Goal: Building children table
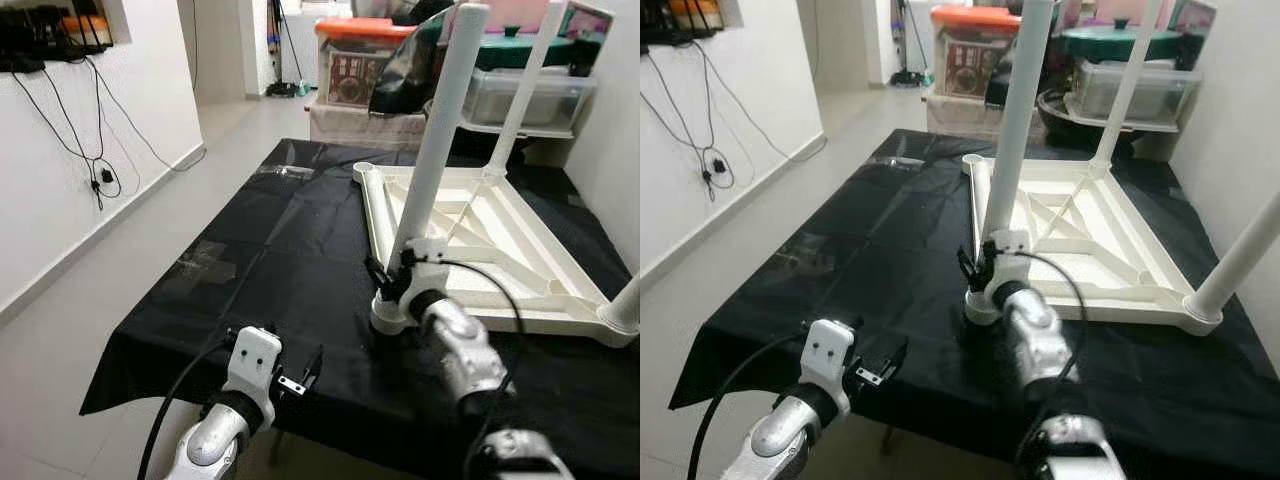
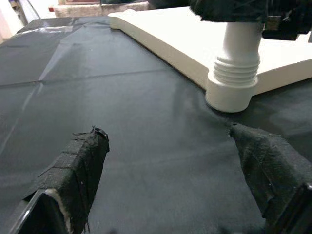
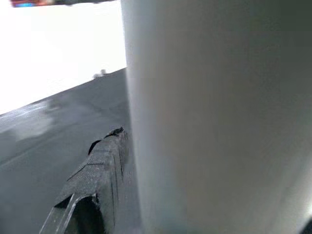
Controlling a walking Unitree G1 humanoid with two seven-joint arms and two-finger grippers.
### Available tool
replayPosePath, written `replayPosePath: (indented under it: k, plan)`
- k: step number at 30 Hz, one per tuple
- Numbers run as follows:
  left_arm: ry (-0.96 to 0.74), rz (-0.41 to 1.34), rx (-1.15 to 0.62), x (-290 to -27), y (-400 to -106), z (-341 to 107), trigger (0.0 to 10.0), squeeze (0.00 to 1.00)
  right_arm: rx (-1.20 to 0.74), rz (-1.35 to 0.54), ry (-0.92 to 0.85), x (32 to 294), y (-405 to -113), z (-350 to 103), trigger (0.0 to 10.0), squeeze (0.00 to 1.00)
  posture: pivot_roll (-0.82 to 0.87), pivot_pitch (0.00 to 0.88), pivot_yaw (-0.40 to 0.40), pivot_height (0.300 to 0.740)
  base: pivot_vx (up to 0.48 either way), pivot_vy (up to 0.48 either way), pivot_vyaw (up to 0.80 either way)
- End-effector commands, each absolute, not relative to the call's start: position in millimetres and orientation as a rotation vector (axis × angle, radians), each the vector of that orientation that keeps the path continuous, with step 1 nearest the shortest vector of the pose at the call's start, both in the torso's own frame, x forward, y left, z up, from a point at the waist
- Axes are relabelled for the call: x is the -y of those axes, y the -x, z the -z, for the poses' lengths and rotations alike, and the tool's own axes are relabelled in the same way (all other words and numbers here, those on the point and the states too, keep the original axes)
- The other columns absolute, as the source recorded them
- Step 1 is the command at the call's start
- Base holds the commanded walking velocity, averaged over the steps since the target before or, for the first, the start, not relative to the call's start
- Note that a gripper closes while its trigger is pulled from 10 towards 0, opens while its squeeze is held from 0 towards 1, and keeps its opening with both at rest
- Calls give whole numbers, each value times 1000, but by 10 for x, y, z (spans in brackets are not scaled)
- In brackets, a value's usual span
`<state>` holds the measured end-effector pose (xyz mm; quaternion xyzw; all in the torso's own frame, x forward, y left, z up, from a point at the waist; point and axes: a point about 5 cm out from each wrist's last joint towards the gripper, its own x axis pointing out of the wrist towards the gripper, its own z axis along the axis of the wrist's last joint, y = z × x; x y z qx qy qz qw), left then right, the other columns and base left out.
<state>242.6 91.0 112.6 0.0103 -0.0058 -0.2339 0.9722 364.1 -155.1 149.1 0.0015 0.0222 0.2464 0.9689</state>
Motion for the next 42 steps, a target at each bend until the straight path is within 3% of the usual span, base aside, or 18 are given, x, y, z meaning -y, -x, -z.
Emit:
replayPosePath:
  k: [1,17,18,20,21,27,29,32,33,34,37,42]
  plan:
    - [-15,488,20,-884,-2431,-1111,10000,0,-95,-726,-18,1378,-3629,-1499,10000,0,141,0,-37,740,0,0,0]
    - [35,518,56,-912,-2367,-1146,10000,0,-137,-1211,-24,895,-3574,-1569,10000,0,170,0,-57,740,0,0,0]
    - [42,519,72,-913,-2358,-1168,10000,0,-135,-1255,-25,810,-3546,-1556,8392,0,170,0,-55,740,0,0,0]
    - [47,521,84,-913,-2352,-1184,10000,0,-134,-1281,-23,758,-3528,-1545,8392,0,170,0,-55,740,0,0,0]
    - [44,497,108,-950,-2350,-1224,10000,0,-145,-1230,6,711,-3550,-1501,0,0,165,0,-57,740,0,0,0]
    - [3,410,157,-1049,-2351,-1297,10000,0,-171,-889,41,750,-3699,-1397,0,0,175,0,-71,740,0,0,0]
    - [5,407,175,-1034,-2344,-1330,10000,0,-186,-636,6,914,-3765,-1347,0,0,169,0,-75,740,0,0,0]
    - [7,413,178,-1021,-2338,-1340,10000,0,-194,-529,10,1003,-3782,-1321,0,0,168,0,-76,740,0,0,0]
    - [10,414,170,-1011,-2330,-1325,10000,0,-210,-346,-4,1139,-3797,-1282,0,0,163,0,-72,740,0,0,0]
    - [10,414,170,-1011,-2330,-1325,10000,0,-210,-346,-4,1139,-3797,-1282,0,0,163,0,-72,740,0,0,0]
    - [16,386,127,-1008,-2324,-1236,10000,0,-215,147,-30,1455,-3681,-1190,0,0,151,0,-64,740,0,0,0]
    - [28,374,110,-1011,-2324,-1204,10000,0,-184,346,-99,1464,-3607,-1161,0,0,162,0,-75,740,0,0,0]
